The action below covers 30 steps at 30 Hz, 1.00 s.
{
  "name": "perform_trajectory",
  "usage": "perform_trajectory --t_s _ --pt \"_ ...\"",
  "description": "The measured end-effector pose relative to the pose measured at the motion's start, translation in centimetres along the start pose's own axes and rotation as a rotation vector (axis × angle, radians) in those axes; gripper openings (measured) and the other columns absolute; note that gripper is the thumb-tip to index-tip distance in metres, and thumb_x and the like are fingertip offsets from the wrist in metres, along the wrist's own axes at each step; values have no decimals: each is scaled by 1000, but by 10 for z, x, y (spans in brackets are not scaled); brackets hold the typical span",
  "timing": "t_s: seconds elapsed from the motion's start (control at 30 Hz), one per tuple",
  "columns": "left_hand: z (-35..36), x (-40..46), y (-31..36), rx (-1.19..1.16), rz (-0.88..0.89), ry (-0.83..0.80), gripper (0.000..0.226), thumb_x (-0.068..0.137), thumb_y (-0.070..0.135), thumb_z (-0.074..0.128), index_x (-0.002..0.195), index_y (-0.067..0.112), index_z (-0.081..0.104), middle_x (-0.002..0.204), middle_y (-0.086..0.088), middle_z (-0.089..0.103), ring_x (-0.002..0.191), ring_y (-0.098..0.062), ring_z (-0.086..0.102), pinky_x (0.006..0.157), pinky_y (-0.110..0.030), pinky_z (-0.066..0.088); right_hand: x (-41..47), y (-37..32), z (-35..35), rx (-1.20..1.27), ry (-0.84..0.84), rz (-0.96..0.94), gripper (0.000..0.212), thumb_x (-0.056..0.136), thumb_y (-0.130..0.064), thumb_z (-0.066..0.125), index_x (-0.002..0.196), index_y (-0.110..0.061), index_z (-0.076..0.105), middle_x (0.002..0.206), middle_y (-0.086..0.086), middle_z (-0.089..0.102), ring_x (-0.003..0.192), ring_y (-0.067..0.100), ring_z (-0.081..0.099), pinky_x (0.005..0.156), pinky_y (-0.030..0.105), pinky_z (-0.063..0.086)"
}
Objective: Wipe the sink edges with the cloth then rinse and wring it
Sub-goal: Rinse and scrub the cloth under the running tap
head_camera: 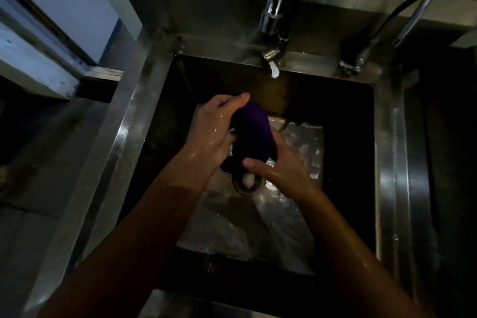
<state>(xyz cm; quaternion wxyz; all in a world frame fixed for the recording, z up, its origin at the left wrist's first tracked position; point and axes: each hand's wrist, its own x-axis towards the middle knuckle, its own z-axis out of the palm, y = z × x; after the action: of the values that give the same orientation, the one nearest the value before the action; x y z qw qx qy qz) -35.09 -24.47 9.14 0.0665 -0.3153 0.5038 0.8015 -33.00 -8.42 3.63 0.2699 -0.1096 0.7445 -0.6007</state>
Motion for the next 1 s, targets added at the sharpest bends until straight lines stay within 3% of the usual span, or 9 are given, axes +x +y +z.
perform_trajectory --t_s 0.2,0.33,0.5,0.57,0.67,0.73,0.83,0.93,1.0 --pt "0 -27 -3 30 22 4 10 93 15 65 99 9 58 108 -11 61 105 -25 63 81 -41 61 -12 6 -8 -450 270 -53 51 87 -13 67 135 -23 55 109 -1 71 98 18 67 79 33 54" --pt "-18 -34 -12 208 82 110 12 94 11 63 102 7 57 107 -9 64 100 -20 66 66 -34 61 -30 -8 -20 -537 338 -59 43 79 -20 52 121 -18 62 96 0 69 85 16 65 67 25 49" --pt "-22 -48 -12 410 -26 29 28 93 14 66 116 4 53 101 -16 64 79 -28 68 57 -36 62 -49 -48 -38 -250 340 -68 29 86 -2 59 111 -15 65 92 2 69 85 16 67 70 33 55" --pt "-22 -53 -8 667 94 -63 24 94 23 65 111 7 57 95 -16 68 73 -24 68 61 -33 60 -55 -69 -43 -67 347 -93 25 90 -1 56 109 -14 67 95 5 71 90 20 69 74 36 58" --pt "-19 -50 -2 861 334 -145 19 94 21 63 112 23 58 112 3 64 95 -1 62 76 -18 52 -63 -95 -44 139 324 -89 18 96 -6 55 106 -13 68 97 7 71 91 20 71 69 27 56" --pt "-2 -51 2 631 240 -273 25 97 11 55 115 28 59 117 11 65 104 -1 64 82 -18 52 -65 -104 -44 240 339 -85 16 97 -11 56 101 -17 70 93 4 72 88 18 71 66 25 55" --pt "29 -56 0 87 7 -220 41 104 12 37 90 24 73 84 7 76 85 -8 71 77 -26 50 -62 -112 -41 477 383 -38 25 94 -6 56 87 -22 75 85 1 74 83 18 73 66 25 55" --pt "49 -57 -3 34 -126 -105 28 106 28 38 107 16 64 93 -6 68 101 -26 63 66 -26 48 -53 -113 -41 729 449 218 20 97 -15 54 84 -16 69 82 6 72 78 21 70 64 29 53" --pt "54 -58 -7 82 -164 -158 37 92 44 63 114 15 62 102 -12 70 98 -29 65 54 -20 52 -50 -108 -45 806 448 300 20 98 -27 54 89 -14 67 91 11 70 84 25 67 65 34 52"
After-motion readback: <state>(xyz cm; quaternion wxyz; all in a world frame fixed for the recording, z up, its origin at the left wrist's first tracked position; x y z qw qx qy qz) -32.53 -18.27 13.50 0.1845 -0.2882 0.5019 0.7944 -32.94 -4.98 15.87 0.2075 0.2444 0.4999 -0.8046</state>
